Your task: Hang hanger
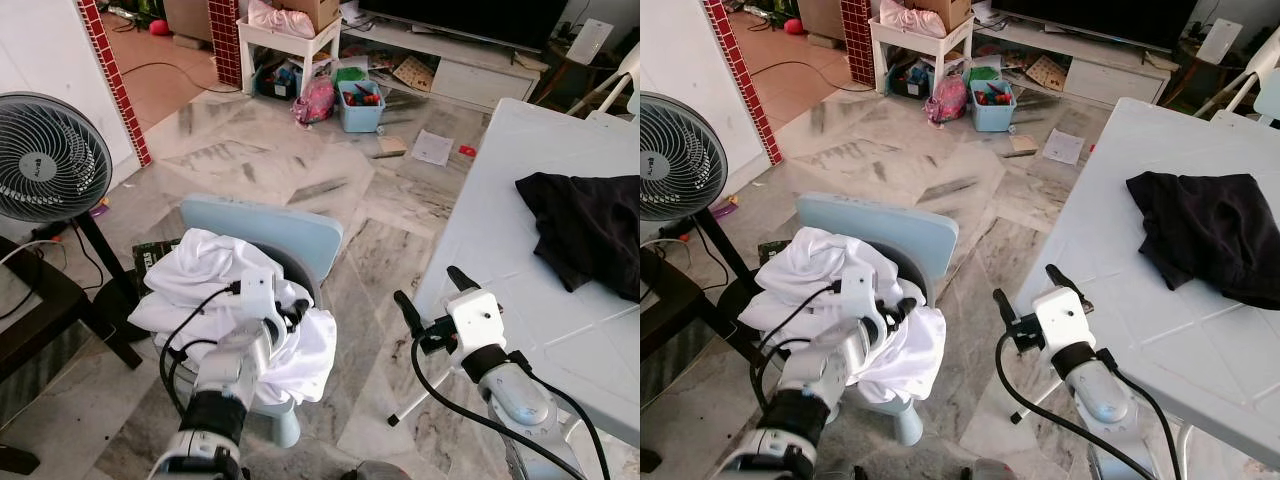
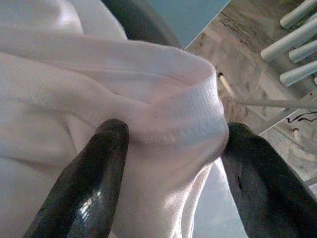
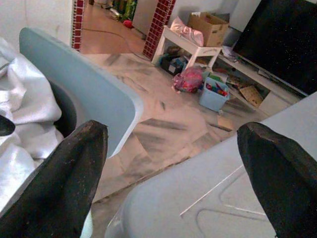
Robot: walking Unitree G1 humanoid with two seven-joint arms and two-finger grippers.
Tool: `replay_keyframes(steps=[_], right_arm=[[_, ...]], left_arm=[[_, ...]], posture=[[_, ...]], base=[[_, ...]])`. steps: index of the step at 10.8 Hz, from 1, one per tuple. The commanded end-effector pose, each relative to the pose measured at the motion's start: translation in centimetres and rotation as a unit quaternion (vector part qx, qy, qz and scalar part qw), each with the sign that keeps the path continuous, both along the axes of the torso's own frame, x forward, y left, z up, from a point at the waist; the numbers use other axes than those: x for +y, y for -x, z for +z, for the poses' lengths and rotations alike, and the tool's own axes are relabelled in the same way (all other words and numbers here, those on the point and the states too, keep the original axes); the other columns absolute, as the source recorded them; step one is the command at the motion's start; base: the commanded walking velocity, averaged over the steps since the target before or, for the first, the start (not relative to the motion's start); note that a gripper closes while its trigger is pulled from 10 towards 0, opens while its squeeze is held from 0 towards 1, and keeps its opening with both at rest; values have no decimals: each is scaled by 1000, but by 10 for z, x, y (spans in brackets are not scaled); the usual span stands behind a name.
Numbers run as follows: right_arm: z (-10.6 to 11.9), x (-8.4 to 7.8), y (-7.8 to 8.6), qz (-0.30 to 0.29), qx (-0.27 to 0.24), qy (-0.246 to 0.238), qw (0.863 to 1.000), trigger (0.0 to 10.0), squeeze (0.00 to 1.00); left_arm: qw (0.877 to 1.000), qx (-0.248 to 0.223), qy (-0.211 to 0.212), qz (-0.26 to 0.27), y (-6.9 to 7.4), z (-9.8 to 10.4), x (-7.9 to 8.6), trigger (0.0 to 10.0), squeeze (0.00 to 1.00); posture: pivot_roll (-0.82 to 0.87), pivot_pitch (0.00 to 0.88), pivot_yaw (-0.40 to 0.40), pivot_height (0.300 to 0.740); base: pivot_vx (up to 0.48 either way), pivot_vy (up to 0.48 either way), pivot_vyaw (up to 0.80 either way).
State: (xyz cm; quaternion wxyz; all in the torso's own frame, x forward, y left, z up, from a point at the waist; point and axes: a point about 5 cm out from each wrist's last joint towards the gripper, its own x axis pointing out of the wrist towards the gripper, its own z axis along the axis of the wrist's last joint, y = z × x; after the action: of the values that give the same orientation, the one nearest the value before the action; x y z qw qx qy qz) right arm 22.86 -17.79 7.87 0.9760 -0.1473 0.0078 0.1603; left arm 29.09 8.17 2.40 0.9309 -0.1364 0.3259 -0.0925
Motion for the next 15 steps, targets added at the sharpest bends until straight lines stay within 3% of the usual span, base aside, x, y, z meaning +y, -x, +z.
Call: replay_keyframes(steps=[1, 4, 7, 9, 15], right_arm=[[-1, -2, -1, 1, 1, 4, 1000, 10000, 0], [-2, -3, -1, 1, 0, 7, 1000, 10000, 0], [-2, -4, -1, 1, 0, 11, 1000, 10000, 0], [-3, -4, -1, 2, 1, 13, 1000, 10000, 0], [-4, -4, 1, 3, 1, 17, 1000, 10000, 0]], left_arm=[[1000, 4, -1, 4, -1, -1, 0, 0, 0], [1000, 0, -7, 8, -3, -1, 1, 0, 0], [998, -4, -37, 59, -6, -2, 18, 0, 0], [997, -5, -44, 66, -6, -4, 23, 0, 0], [997, -34, -55, 36, -6, 0, 15, 0, 0]], posture=[[-90, 0, -52, 740], [-91, 0, -53, 740], [-92, 0, -59, 740], [-92, 0, -60, 740], [-94, 3, -57, 740]], base=[[0, 0, 0], [0, 0, 0], [0, 0, 0], [0, 0, 0], [0, 0, 0]])
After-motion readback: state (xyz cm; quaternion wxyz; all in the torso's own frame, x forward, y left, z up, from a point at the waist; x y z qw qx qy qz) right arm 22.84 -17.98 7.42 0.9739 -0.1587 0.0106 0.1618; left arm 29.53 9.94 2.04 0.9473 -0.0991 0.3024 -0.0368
